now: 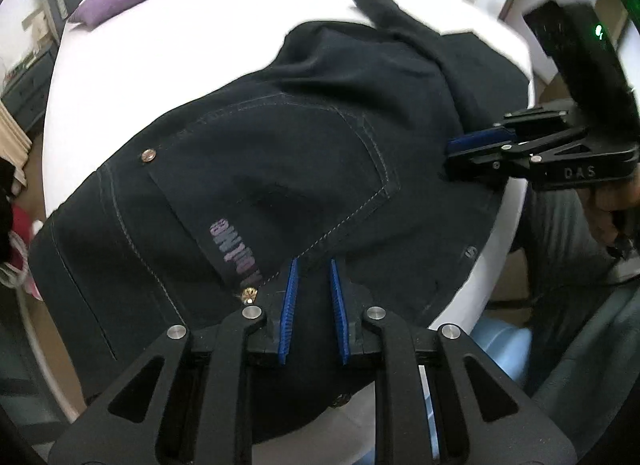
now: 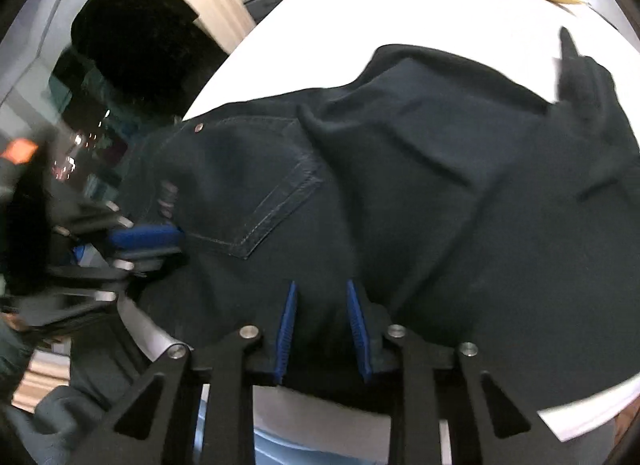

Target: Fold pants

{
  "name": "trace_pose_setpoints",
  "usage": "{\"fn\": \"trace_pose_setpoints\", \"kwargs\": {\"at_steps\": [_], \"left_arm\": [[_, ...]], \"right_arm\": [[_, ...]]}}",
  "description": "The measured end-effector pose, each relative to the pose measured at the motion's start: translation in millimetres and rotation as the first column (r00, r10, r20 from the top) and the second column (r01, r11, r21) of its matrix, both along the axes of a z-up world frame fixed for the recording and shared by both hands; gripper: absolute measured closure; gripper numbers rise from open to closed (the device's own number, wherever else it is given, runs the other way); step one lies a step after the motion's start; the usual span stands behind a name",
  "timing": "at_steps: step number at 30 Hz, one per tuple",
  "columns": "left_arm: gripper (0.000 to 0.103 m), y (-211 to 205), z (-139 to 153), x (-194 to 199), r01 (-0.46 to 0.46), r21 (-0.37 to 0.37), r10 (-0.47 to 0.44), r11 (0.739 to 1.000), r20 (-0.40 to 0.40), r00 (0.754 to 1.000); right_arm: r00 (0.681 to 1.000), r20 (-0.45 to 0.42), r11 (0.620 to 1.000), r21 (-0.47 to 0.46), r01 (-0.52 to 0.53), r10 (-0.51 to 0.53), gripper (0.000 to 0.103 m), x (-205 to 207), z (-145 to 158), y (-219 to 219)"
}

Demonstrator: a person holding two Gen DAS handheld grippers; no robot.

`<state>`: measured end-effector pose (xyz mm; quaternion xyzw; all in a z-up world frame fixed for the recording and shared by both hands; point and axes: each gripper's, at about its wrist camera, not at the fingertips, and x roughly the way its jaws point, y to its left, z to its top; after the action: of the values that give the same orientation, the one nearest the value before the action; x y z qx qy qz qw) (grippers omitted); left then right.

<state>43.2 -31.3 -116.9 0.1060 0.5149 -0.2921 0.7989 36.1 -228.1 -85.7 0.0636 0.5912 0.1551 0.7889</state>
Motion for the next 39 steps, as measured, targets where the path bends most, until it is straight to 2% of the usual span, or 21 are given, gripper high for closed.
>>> {"fn": "trace_pose_setpoints", "kwargs": {"at_steps": [2,4,5,6,7,8,9,10,11,13,16,18,20,22,24,26,30,33,39], "left_arm": [[0.087,7,9,0,-0.024,0.012,0.024,1.000,-0.011,1.000],[0.087,7,30,-2,-0.024,-0.031,0.025,0.999,0.019,1.000],[0.086,2,44,0,-0.017,-0.084,0.020,0.996,0.039,0.999],[0.086,-5,51,3,-0.015,-0.109,0.021,0.994,0.054,0.998],[0.086,-11,54,6,-0.012,-0.118,0.020,0.993,0.061,0.998],[0.086,-23,54,13,-0.011,-0.125,0.019,0.992,0.064,0.998],[0.086,-33,52,19,-0.015,-0.126,0.023,0.992,0.061,0.998],[0.086,-43,49,25,-0.021,-0.123,0.027,0.992,0.051,0.998],[0.086,-49,40,32,-0.027,-0.119,0.029,0.993,0.019,0.999],[0.086,-62,18,47,-0.061,-0.082,0.055,0.995,-0.074,0.996],[0.086,-76,21,50,-0.040,-0.140,0.029,0.989,-0.082,0.996],[0.087,-86,25,54,-0.033,-0.156,0.023,0.987,-0.070,0.997],[0.087,-91,16,62,-0.055,-0.169,0.040,0.984,-0.095,0.995],[0.087,-93,-5,73,-0.108,-0.169,0.081,0.980,-0.162,0.984],[0.087,-91,-16,75,-0.131,-0.185,0.095,0.974,-0.194,0.976],[0.087,-89,-19,74,-0.131,-0.203,0.090,0.970,-0.202,0.975],[0.087,-83,-24,78,-0.133,-0.220,0.083,0.966,-0.224,0.971],[0.087,-83,-25,79,-0.125,-0.210,0.080,0.970,-0.214,0.974],[0.087,-84,-25,77,-0.122,-0.221,0.074,0.968,-0.214,0.974]], "right_arm": [[1.000,-0.004,1.000,0.001,0.022,-0.022,0.074,-4,9,-5],[0.999,0.019,0.998,0.058,0.025,-0.026,0.073,-3,20,-2],[0.999,0.046,0.996,0.090,0.005,-0.010,0.068,-3,26,4],[0.998,0.062,0.995,0.102,-0.013,0.007,0.058,-3,26,11],[0.997,0.066,0.994,0.102,-0.036,0.030,0.054,-4,24,20],[0.997,0.055,0.995,0.089,-0.053,0.049,0.049,-4,15,27],[0.998,0.018,0.996,0.063,-0.059,0.058,0.049,-5,1,32],[0.998,-0.027,0.998,0.039,-0.050,0.051,0.050,-8,-15,33],[0.999,-0.021,0.998,0.045,-0.041,0.042,0.056,-11,-17,30],[1.000,-0.004,0.996,0.087,-0.017,0.018,0.058,-23,-10,19],[0.999,0.002,0.993,0.108,0.046,-0.047,0.058,-31,12,-7],[0.992,0.057,0.988,0.114,0.103,-0.110,0.049,-25,33,-33],[0.973,0.104,0.972,0.135,0.194,-0.208,0.046,3,51,-70],[0.950,0.125,0.951,0.163,0.265,-0.286,0.046,31,59,-99],[0.918,0.152,0.922,0.190,0.338,-0.367,0.039,68,60,-128],[0.896,0.137,0.901,0.166,0.401,-0.423,0.037,106,54,-149],[0.888,0.119,0.896,0.068,0.439,-0.444,0.037,173,26,-165],[0.891,0.068,0.893,0.014,0.450,-0.450,0.037,213,1,-177],[0.910,-0.010,0.899,-0.161,0.408,-0.415,0.037,256,-36,-161]]}}
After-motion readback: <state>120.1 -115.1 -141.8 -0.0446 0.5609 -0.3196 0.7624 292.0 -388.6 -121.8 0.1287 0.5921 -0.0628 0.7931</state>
